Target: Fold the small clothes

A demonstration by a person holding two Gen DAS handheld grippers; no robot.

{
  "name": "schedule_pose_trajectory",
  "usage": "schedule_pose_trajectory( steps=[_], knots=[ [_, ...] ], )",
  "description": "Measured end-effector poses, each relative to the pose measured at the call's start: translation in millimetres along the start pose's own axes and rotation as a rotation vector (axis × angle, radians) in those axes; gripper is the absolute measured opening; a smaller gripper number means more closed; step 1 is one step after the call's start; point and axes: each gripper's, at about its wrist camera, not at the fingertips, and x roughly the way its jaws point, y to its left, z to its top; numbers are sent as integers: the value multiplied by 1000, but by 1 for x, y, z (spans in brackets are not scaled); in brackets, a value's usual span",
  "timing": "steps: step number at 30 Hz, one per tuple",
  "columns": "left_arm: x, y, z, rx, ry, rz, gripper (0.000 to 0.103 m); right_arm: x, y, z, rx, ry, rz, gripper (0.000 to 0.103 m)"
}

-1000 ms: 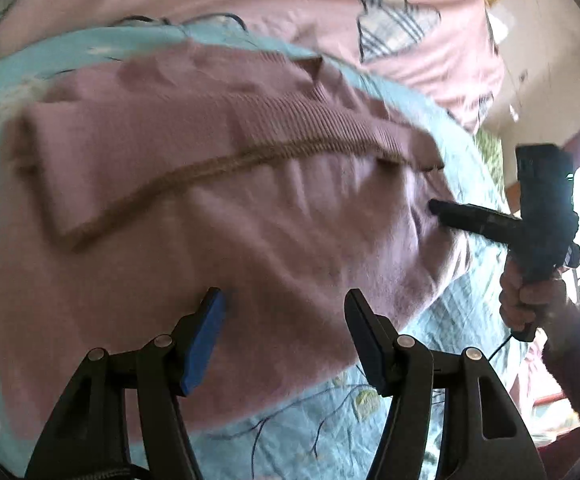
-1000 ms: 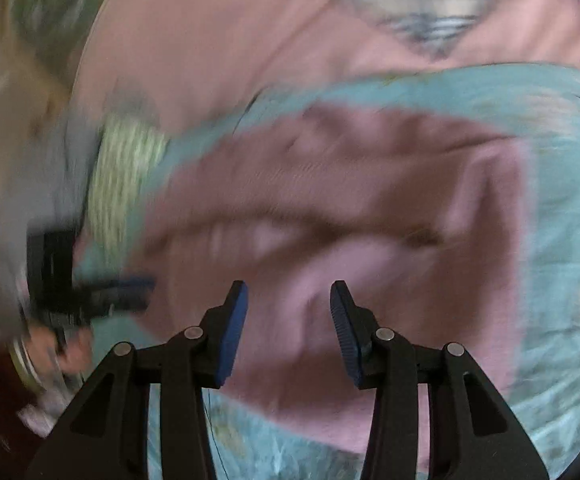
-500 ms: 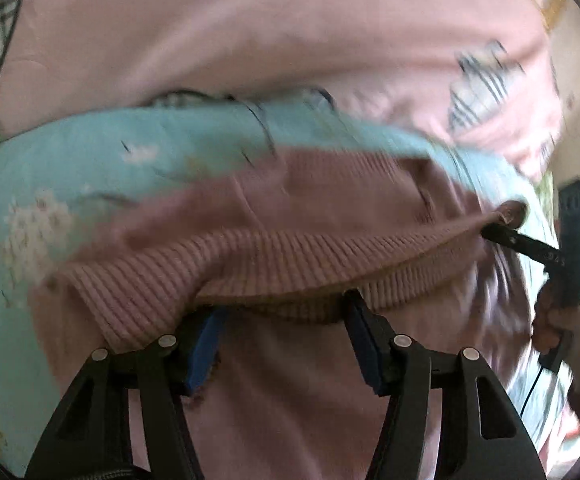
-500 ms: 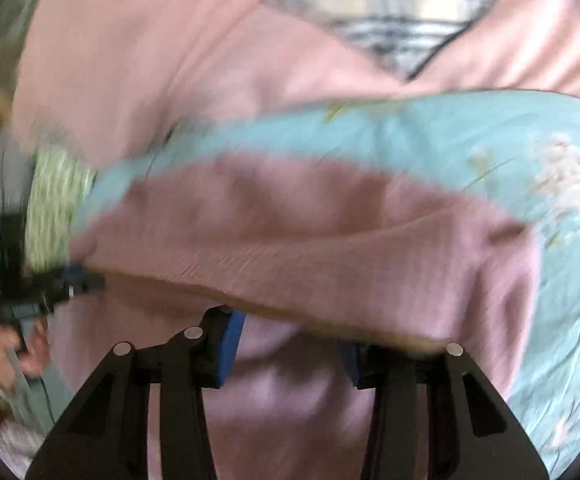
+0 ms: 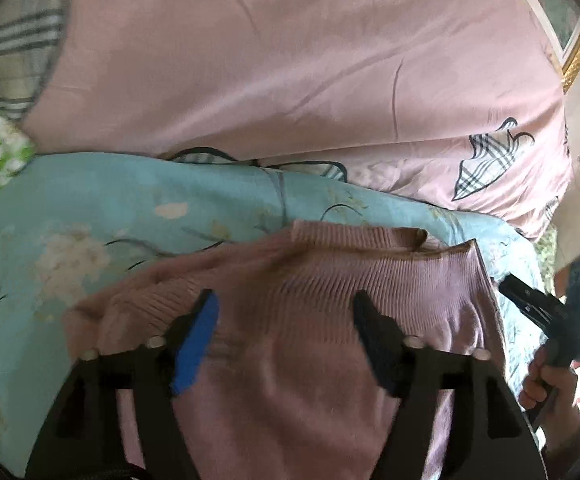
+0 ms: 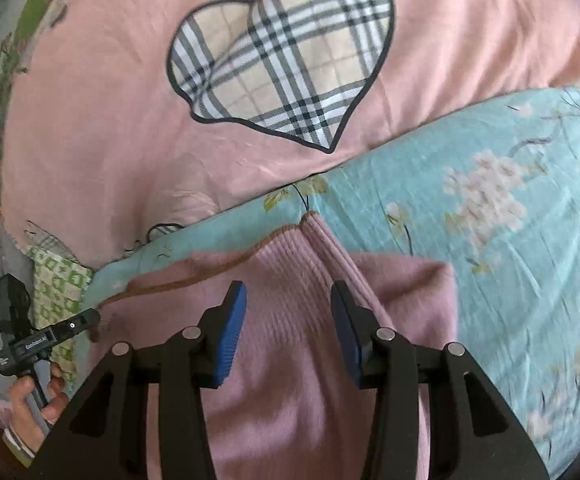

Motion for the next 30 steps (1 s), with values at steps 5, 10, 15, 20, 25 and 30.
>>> schedule_pose_trajectory(
  steps=[5, 10, 15, 20, 25, 30],
  knots=[
    [-40, 16, -41, -74, -18, -30, 79, -25, 8, -37, -3, 24, 14, 48],
    [-49, 16, -92, -78, 46, -85, 78, -40, 14, -84, -27, 92, 18, 49],
    [-39, 29, -136, -96, 124, -5, 78, -50, 7, -123, -36, 154, -40, 49],
    [-39, 49, -142, -158, 134, -2, 78, -64, -23, -129, 92, 139, -128, 49],
    [-28, 42, -99, -135, 95, -47, 78, -79, -2, -128, 50, 94, -96, 52],
    [17, 30, -46, -132, 116, -55, 78, -69, 31, -137, 24, 127, -25, 53]
  ],
)
